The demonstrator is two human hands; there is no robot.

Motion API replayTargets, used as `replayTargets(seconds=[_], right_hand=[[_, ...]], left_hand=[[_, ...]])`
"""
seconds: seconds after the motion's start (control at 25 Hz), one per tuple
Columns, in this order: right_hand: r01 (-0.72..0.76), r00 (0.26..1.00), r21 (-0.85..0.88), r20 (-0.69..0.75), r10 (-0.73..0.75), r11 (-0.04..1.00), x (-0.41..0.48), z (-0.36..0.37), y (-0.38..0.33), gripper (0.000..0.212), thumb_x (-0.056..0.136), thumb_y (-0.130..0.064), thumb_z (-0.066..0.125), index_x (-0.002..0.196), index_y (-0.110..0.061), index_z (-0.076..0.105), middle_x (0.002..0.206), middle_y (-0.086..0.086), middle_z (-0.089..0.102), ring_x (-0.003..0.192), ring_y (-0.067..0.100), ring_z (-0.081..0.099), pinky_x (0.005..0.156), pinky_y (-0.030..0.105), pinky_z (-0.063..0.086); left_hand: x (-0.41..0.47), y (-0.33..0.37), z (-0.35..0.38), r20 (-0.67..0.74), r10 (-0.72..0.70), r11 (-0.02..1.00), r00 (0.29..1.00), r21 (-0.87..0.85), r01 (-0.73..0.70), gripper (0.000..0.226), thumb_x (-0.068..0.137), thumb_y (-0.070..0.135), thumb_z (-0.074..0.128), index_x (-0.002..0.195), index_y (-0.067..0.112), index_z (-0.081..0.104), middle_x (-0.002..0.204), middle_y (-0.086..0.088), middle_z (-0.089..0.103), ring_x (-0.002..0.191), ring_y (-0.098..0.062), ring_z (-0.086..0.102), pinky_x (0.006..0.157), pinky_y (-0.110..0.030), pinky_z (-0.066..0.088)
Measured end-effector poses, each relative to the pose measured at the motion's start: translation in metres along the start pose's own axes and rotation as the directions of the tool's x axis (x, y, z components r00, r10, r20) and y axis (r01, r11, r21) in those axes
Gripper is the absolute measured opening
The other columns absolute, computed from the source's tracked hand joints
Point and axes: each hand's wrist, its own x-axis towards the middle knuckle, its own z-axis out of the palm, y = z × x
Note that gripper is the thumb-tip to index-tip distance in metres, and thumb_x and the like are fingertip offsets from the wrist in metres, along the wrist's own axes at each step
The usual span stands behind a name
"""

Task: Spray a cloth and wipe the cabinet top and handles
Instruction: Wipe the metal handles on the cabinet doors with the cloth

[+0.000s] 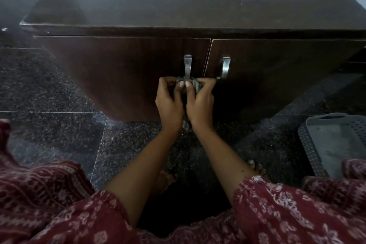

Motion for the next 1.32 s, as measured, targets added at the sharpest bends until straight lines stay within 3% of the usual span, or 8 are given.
replayTargets(seconds=[0.28, 0.56, 0.8, 1.0, 1.2, 1.32], right_hand=[[-0.089, 0.996, -0.065, 0.006, 0.090, 0.994, 0.006, 0.003, -0.001, 0.023, 0.092, -0.018, 0.051, 0.106, -0.004, 0.039, 0.089, 0.003, 0.051, 0.065, 0.002, 0.047, 0.047, -0.002, 0.038], [0.047, 0.999, -0.004, -0.011, -0.047, 0.999, -0.002, -0.006, -0.006, 0.025, 0.091, -0.015, 0.053, 0.106, 0.001, 0.042, 0.085, 0.002, 0.051, 0.065, -0.003, 0.048, 0.052, 0.000, 0.039], [-0.006, 1.000, -0.031, 0.003, 0.006, 1.000, 0.006, 0.000, 0.000, 0.023, 0.091, -0.015, 0.053, 0.105, -0.001, 0.041, 0.086, 0.004, 0.052, 0.065, -0.001, 0.048, 0.050, 0.001, 0.040], [-0.026, 1.000, -0.021, -0.014, 0.025, 0.999, 0.005, 0.000, -0.004, 0.021, 0.090, -0.014, 0.054, 0.103, -0.002, 0.042, 0.083, 0.001, 0.052, 0.064, -0.003, 0.048, 0.050, 0.000, 0.040], [0.059, 0.996, 0.025, -0.069, -0.057, 0.998, -0.003, -0.007, -0.016, 0.019, 0.089, -0.012, 0.056, 0.100, -0.001, 0.045, 0.074, -0.012, 0.047, 0.065, -0.004, 0.050, 0.053, 0.001, 0.040], [0.098, 0.992, 0.040, -0.086, -0.094, 0.994, 0.000, -0.011, -0.028, 0.021, 0.088, -0.014, 0.057, 0.100, -0.001, 0.045, 0.075, -0.012, 0.048, 0.065, -0.004, 0.050, 0.053, 0.000, 0.039]], left_hand=[[0.002, -0.002, 0.001, 0.013, -0.056, 0.998, 0.998, 0.038, 0.056, 0.010, 0.092, 0.015, 0.055, 0.094, 0.005, 0.054, 0.076, 0.015, 0.050, 0.070, 0.001, 0.051, 0.062, -0.007, 0.041], [-0.005, 0.009, -0.001, -0.040, -0.010, 1.000, 0.999, -0.014, 0.009, 0.012, 0.091, 0.014, 0.056, 0.095, 0.003, 0.054, 0.079, 0.013, 0.053, 0.073, 0.002, 0.053, 0.066, -0.010, 0.043], [0.001, 0.001, 0.001, 0.003, -0.036, 0.999, 0.999, 0.021, 0.036, 0.006, 0.091, 0.016, 0.056, 0.090, 0.014, 0.051, 0.076, 0.017, 0.050, 0.069, 0.006, 0.052, 0.062, -0.006, 0.041], [0.000, 0.004, 0.003, -0.030, -0.062, 0.998, 0.998, 0.005, 0.062, 0.011, 0.090, 0.015, 0.057, 0.094, 0.005, 0.055, 0.076, 0.016, 0.051, 0.069, 0.003, 0.052, 0.062, -0.005, 0.041], [-0.004, 0.019, -0.003, -0.049, -0.015, 1.000, 0.999, -0.025, 0.014, 0.015, 0.090, 0.015, 0.057, 0.096, 0.002, 0.056, 0.079, 0.015, 0.053, 0.073, 0.003, 0.053, 0.065, -0.005, 0.042], [0.001, 0.031, -0.006, -0.043, 0.003, 0.999, 0.999, -0.038, -0.005, 0.015, 0.090, 0.016, 0.058, 0.097, 0.002, 0.056, 0.080, 0.016, 0.053, 0.073, 0.005, 0.053, 0.066, -0.004, 0.042]])
